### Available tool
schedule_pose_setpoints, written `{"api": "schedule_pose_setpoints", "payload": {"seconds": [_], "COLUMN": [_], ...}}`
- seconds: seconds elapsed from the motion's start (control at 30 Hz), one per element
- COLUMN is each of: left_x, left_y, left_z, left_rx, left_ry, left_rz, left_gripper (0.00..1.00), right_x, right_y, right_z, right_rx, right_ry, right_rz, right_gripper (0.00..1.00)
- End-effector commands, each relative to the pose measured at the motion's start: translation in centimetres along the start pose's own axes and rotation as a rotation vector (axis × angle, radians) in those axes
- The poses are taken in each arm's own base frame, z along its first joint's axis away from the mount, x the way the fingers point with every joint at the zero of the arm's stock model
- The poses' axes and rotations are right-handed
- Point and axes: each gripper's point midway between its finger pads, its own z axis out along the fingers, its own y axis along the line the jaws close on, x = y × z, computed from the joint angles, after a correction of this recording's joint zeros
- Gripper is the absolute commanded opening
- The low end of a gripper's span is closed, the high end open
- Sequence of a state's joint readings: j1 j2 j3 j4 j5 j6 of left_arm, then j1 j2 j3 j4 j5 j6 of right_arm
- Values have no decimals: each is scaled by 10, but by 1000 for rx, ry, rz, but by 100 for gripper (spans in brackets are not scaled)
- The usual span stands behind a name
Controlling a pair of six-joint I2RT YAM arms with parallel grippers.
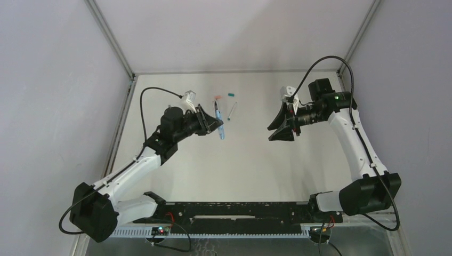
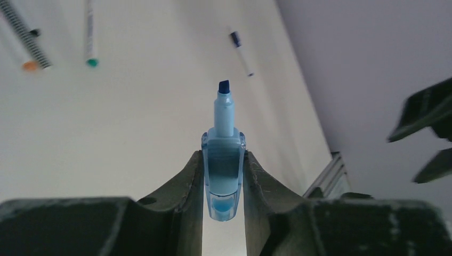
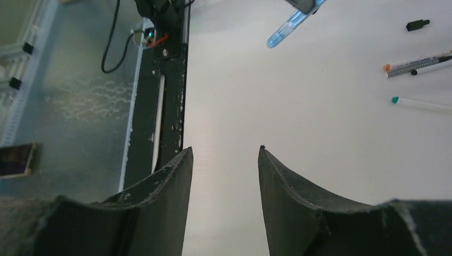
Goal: Insert the pens into the pen caps
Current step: Pick up the pen from the center of the board.
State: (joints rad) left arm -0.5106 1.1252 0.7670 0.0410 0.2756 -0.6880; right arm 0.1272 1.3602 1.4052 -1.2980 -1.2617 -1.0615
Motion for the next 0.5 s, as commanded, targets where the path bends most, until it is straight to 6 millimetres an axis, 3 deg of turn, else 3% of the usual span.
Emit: {"api": "schedule_pose_setpoints", "payload": {"seconds": [0.0,0.47], "left_x": [-25,-25], "left_y": [-54,-91], "left_z": [-8,-28], "left_rx": [206,312], "left_ry": [-129,-207], "left_rz": [-12,14], "left_gripper": [3,4], "right_x": [2,-9], "right_y": [4,16], "right_z": [1,23], "right_rx": [41,82], "right_ry": [84,110], "right_rz": [-142,-343], "right_gripper": [56,57]}}
